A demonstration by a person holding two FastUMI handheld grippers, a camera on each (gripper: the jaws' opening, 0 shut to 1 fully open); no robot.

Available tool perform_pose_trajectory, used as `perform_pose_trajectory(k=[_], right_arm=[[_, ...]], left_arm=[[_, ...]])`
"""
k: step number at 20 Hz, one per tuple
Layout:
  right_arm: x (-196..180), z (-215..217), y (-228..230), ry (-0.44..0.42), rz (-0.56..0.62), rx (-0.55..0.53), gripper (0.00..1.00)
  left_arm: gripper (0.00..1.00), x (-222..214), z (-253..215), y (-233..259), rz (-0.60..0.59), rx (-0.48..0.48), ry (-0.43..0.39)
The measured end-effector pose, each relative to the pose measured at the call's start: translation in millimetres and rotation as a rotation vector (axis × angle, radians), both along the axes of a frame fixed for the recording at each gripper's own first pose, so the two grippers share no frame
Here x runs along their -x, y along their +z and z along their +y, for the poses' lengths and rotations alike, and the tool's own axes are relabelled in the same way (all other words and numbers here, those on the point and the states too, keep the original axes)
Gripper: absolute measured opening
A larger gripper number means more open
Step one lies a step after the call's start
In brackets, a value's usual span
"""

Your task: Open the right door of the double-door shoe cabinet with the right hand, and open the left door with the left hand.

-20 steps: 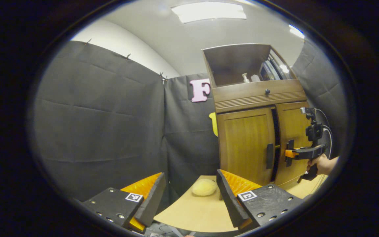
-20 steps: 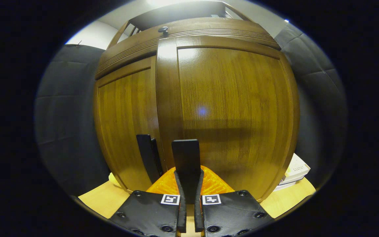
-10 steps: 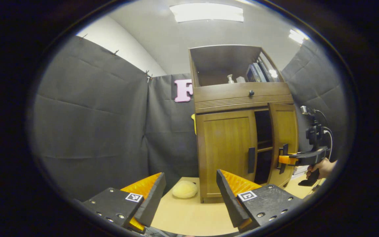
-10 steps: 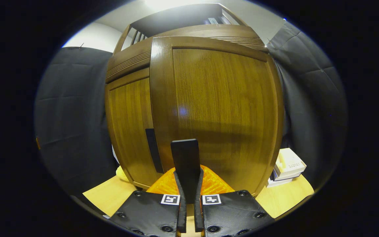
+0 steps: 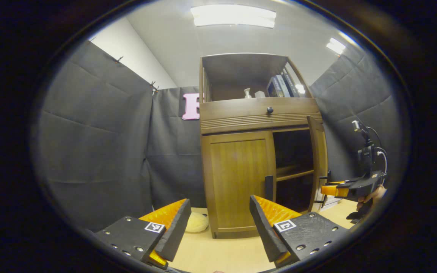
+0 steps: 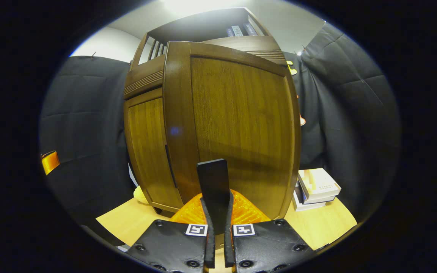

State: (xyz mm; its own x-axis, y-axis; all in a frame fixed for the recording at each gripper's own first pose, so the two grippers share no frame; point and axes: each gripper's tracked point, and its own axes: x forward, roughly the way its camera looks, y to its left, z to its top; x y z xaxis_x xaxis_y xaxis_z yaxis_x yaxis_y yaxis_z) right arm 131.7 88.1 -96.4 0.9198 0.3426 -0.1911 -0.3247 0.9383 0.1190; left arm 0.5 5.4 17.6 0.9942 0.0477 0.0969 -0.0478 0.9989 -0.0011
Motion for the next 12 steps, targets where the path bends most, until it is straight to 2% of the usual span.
perform_pose_trajectory(k=[2,3,4,7,8,9,11,12], right_arm=[[7.7,-12.6,1.3,-0.013,0.003,0.001,0.11],[10.8,-18.7,1.1,-0.020,0.003,0.002,0.07],[12.8,-24.4,1.5,-0.025,0.003,0.003,0.14],[20.6,-41.9,1.0,-0.041,0.005,0.009,0.07],[21.9,-47.0,1.0,-0.048,0.006,0.014,0.11],[23.9,-53.1,2.1,-0.055,0.005,0.019,0.07],[27.4,-65.6,3.0,-0.070,0.009,0.023,0.10],[29.1,-71.8,4.1,-0.077,0.010,0.024,0.07]], left_arm=[[0.90,0.4,-2.9,-0.6,-0.005,0.000,-0.031],[0.90,1.9,-4.7,0.0,-0.008,0.001,-0.046],[0.90,1.9,-6.4,0.5,-0.009,0.001,-0.060],[0.90,5.0,-10.2,3.2,-0.005,0.000,-0.095],[0.88,4.6,-11.1,3.6,-0.004,-0.002,-0.102],[0.90,5.9,-12.1,6.2,-0.005,-0.003,-0.108],[0.88,4.8,-13.6,4.4,-0.008,-0.004,-0.117],[0.89,5.3,-14.3,5.1,-0.009,-0.004,-0.120]])
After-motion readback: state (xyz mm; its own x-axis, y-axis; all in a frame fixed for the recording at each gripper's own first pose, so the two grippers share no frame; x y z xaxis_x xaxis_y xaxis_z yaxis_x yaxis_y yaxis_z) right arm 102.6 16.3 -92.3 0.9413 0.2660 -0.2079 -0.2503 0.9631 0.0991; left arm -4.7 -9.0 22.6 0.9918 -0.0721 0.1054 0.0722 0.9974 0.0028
